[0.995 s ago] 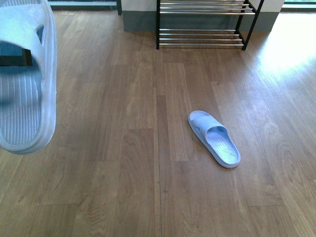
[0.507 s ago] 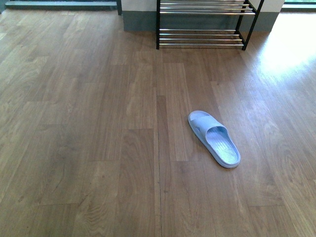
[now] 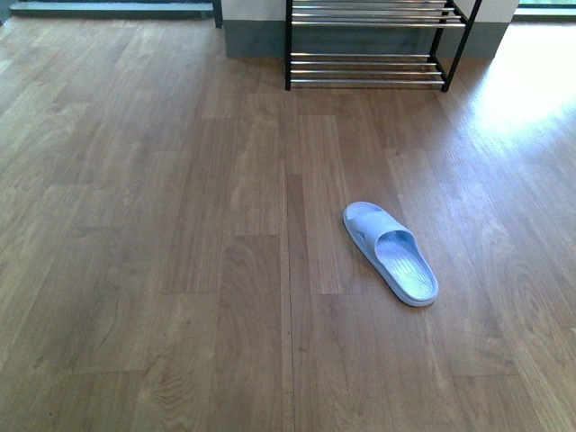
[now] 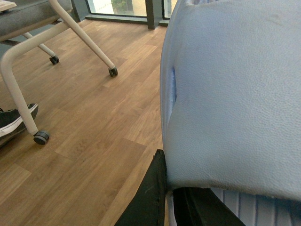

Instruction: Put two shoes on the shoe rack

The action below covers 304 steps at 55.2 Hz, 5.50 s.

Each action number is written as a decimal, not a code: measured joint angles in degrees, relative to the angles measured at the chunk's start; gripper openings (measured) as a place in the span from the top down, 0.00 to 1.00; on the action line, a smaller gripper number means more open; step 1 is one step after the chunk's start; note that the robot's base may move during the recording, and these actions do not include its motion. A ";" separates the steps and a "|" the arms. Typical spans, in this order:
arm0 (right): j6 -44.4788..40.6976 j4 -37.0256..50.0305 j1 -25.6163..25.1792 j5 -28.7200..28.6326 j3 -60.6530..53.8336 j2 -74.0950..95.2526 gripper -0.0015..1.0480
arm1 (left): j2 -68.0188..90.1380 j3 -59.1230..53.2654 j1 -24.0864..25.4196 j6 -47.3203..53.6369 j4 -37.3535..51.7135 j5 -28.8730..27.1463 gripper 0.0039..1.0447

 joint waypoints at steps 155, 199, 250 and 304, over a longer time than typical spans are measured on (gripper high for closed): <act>-2.71 72.63 3.43 -0.09 46.62 162.31 0.09 | 0.44 -0.02 -0.63 0.20 -1.88 -3.67 0.98; -8.96 65.20 6.12 4.46 67.10 175.45 0.09 | 0.44 -0.02 -0.63 0.20 -1.88 -3.67 0.98; -9.44 66.86 1.55 6.69 63.47 171.27 0.98 | 0.44 -0.02 -0.63 0.20 -1.88 -3.67 0.98; -15.34 7.89 -1.57 4.02 6.27 28.55 0.98 | 0.44 -0.02 -0.63 0.20 -1.88 -3.67 0.98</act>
